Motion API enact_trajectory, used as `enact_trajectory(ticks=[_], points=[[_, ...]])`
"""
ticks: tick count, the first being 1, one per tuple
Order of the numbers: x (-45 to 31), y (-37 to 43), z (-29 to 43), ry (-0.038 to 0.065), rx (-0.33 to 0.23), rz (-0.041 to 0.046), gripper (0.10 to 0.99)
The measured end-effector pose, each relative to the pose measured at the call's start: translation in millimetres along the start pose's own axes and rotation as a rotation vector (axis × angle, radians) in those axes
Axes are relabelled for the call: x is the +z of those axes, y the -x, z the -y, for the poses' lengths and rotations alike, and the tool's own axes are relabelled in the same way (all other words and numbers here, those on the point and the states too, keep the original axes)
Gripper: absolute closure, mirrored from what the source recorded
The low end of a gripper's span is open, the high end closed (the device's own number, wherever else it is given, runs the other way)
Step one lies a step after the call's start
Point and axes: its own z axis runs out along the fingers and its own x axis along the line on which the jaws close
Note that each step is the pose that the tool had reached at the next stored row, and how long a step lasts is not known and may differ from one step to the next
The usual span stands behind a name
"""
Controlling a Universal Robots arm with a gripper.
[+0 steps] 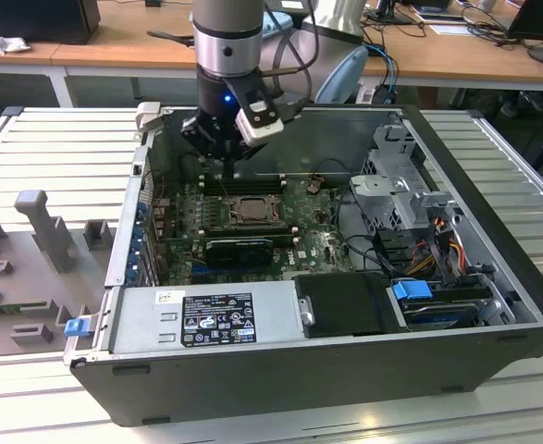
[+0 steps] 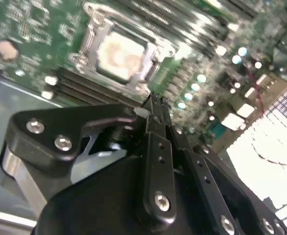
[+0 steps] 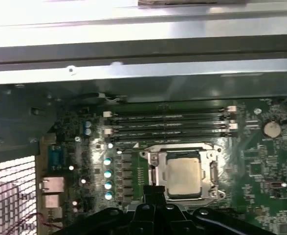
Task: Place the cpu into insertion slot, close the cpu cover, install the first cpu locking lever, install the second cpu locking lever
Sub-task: 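Install the first cpu locking lever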
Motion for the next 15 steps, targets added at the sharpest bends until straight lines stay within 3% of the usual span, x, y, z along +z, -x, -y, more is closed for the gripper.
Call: enact_trajectory(ticks=[5,9,12,15], points=[[7.7,-17.8,1.4,0.0,-0.005,0.0004,0.98],[13.2,-27.2,1.7,0.001,-0.014,-0.0004,0.98],[15.6,-30.8,-2.3,0.002,-0.019,-0.0006,0.98],[18.0,-31.6,-10.9,0.003,-0.02,-0.0006,0.98]])
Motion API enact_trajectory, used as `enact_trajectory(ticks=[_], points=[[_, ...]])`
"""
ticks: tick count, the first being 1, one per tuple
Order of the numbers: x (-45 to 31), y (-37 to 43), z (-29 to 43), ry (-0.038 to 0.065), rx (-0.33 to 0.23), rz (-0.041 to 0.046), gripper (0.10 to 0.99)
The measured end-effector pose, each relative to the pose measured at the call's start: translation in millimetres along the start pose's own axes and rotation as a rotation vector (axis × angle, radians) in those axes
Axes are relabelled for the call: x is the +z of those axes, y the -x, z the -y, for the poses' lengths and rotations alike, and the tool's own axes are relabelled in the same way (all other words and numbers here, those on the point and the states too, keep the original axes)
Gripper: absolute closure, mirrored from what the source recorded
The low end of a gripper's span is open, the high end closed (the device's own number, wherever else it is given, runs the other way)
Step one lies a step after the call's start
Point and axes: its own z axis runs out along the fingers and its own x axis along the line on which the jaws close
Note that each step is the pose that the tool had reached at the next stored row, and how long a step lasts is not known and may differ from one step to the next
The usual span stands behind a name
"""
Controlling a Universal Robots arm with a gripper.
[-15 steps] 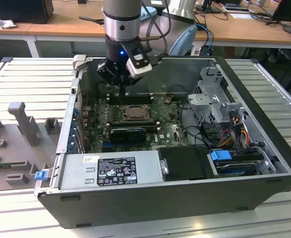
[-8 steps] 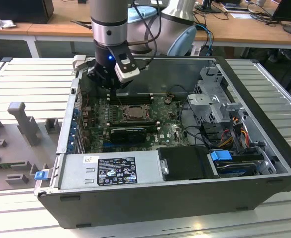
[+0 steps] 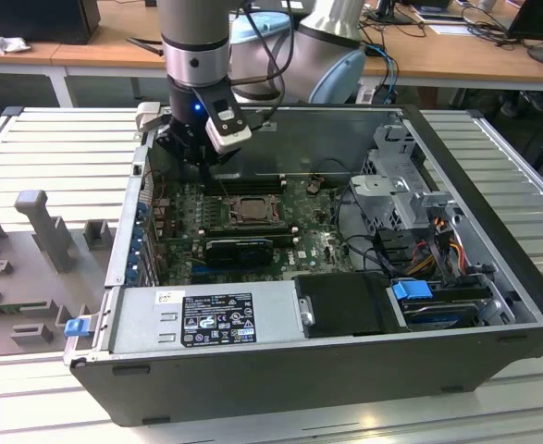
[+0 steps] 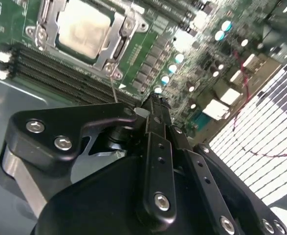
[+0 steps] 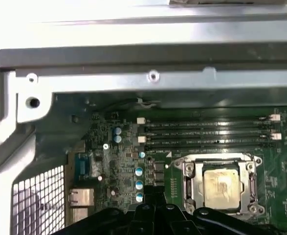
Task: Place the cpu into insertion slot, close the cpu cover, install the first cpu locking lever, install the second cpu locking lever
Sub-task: 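Install the first cpu locking lever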
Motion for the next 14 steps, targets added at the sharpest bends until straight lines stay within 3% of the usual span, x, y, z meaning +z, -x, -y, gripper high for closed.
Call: enact_trajectory(ticks=[4,8,12,14], points=[[3.8,-0.5,-13.4,0.0,-0.001,-0.0001,0.98],[4.3,0.2,-16.4,0.0,-0.001,-0.0002,0.98],[4.3,8.4,-17.3,0.0,-0.001,-0.0002,0.98],[4.4,17.4,-17.9,0.0,-0.001,-0.0003,0.98]])
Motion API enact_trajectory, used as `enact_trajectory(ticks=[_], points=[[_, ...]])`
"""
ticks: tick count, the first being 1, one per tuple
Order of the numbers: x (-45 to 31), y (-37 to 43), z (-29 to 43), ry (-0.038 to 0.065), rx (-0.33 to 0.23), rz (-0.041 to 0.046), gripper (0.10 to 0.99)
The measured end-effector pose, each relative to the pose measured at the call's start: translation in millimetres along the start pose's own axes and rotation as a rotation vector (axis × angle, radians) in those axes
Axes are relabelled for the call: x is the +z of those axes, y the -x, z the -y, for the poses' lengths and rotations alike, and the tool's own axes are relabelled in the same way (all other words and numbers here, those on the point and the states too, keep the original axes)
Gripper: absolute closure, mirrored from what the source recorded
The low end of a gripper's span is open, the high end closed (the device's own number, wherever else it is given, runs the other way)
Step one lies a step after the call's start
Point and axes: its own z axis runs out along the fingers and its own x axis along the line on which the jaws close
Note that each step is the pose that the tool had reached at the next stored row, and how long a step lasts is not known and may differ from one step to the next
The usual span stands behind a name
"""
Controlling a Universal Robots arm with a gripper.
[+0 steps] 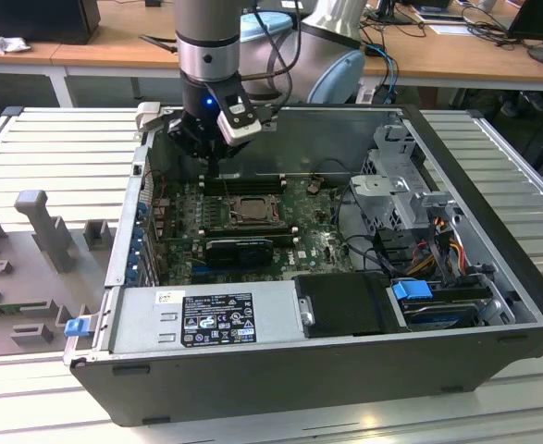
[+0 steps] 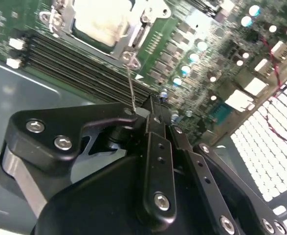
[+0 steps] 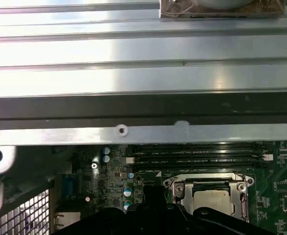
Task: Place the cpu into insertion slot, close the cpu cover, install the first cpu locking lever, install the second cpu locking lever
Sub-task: 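Install the first cpu locking lever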
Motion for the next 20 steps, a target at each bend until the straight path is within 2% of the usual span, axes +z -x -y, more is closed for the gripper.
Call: enact_trajectory(ticks=[5,6,8,9,10,11,16,18,20], points=[[1.1,22.3,-1.0,0.0,0.0,-0.0018,0.98],[2.1,32.7,-1.3,0.0,0.0,-0.003,0.98],[3.0,45.9,-1.7,0.0,0.0,-0.0056,0.98],[3.8,49.1,-1.7,0.008,-0.001,0.0092,0.98],[3.9,49.0,-1.6,0.009,-0.004,0.0241,0.98],[4.7,49.0,-1.6,0.009,-0.005,0.0298,0.98],[16.7,49.5,-2.9,0.009,-0.012,0.0298,0.98],[23.3,50.0,-7.2,0.009,-0.015,0.0297,0.98],[26.6,52.6,-8.9,0.009,-0.015,0.0296,0.98]])
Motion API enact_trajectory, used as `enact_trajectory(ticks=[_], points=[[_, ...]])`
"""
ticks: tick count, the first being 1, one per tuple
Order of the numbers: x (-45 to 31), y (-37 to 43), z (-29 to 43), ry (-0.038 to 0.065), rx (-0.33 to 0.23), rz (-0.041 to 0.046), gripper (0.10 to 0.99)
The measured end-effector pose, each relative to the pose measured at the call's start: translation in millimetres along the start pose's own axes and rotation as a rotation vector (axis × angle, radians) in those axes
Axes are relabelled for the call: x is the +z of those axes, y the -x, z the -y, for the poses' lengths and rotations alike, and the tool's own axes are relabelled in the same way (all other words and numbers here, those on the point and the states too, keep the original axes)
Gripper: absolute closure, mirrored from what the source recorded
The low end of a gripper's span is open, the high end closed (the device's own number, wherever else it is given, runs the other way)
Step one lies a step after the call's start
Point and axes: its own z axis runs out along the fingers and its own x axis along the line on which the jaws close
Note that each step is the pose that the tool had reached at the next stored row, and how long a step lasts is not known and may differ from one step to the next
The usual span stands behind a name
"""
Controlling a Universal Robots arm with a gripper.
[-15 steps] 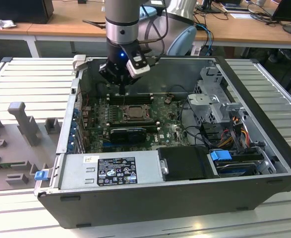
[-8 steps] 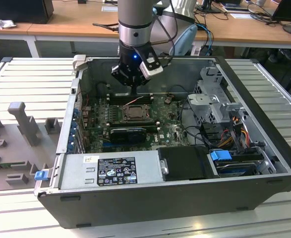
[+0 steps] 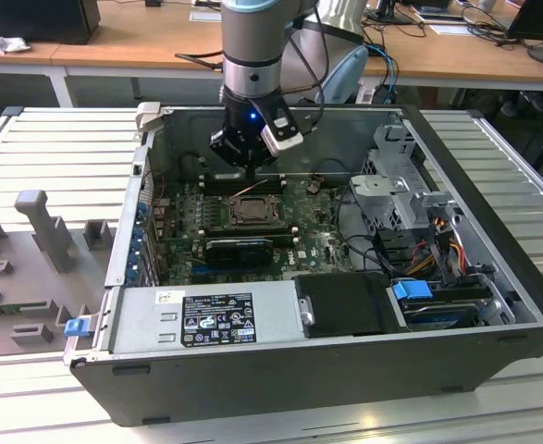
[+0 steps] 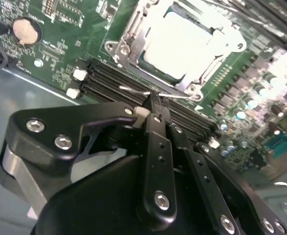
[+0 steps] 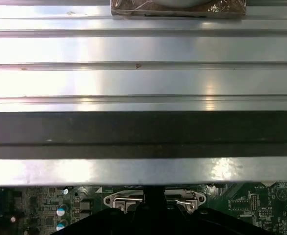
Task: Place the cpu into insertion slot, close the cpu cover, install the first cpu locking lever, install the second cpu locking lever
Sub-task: 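Install the first cpu locking lever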
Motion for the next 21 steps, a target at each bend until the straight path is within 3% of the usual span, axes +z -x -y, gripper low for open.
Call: enact_trajectory(ticks=[4,21], points=[[3.8,9.2,-0.7,0.0,-0.013,-0.001,0.98],[21.0,17.8,-1.8,0.001,-0.049,-0.0037,0.98]])
